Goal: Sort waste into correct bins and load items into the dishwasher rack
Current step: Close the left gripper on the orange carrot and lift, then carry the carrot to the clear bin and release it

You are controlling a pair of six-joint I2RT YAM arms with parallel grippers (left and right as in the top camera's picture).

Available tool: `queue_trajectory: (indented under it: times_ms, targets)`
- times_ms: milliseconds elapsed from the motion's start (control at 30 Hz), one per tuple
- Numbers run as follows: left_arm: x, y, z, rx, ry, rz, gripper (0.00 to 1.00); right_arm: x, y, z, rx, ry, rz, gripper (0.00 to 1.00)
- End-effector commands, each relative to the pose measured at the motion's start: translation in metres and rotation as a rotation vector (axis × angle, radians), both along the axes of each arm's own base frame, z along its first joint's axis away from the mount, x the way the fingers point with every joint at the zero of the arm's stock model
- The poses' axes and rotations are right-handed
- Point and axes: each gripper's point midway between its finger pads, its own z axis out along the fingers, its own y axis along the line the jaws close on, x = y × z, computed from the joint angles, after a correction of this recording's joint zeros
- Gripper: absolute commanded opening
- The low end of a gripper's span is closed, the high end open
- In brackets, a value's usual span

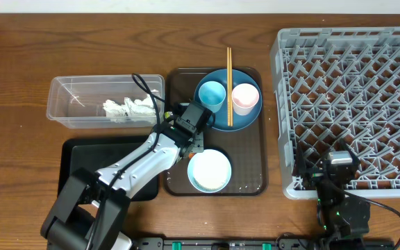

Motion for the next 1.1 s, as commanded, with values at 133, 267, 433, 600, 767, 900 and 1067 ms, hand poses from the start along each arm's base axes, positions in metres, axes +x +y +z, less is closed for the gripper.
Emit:
queue_trajectory:
  times_ms: [133,267,433,600,767,900,1067]
  targets:
    - [-0.008,0.005,-0.017,0.026,0.026,0.012,0.49,0.0,-0.003,-0.001,-0.006,0.003,-0.012,0.99]
    - [-0.009,0.005,-0.029,0.037,0.048,0.02,0.49,0.0,-0.003,-0.001,-0.006,0.003,-0.012,0.99]
    - [-0.008,0.004,-0.033,0.038,0.051,0.02,0.36,0.0,-0.003,-0.001,-0.006,0.003,-0.012,0.99]
    - [-0.008,0.004,-0.033,0.037,0.05,0.02,0.24,0.0,-0.003,-0.001,-0.006,0.003,-0.013,0.99]
    - [-0.005,0.002,-0.022,0.022,0.026,0.021,0.23,0.0,-0.003,-0.001,-0.006,0.003,-0.012,0.99]
    - [-0.002,0.001,-0.001,-0.008,-0.017,0.021,0.23,0.0,-0.003,-0.001,-0.006,0.003,-0.013,0.99]
    - [-0.006,0.003,0.029,-0.04,-0.063,0.021,0.23,0.0,-0.003,-0.001,-0.006,0.003,-0.012,0.99]
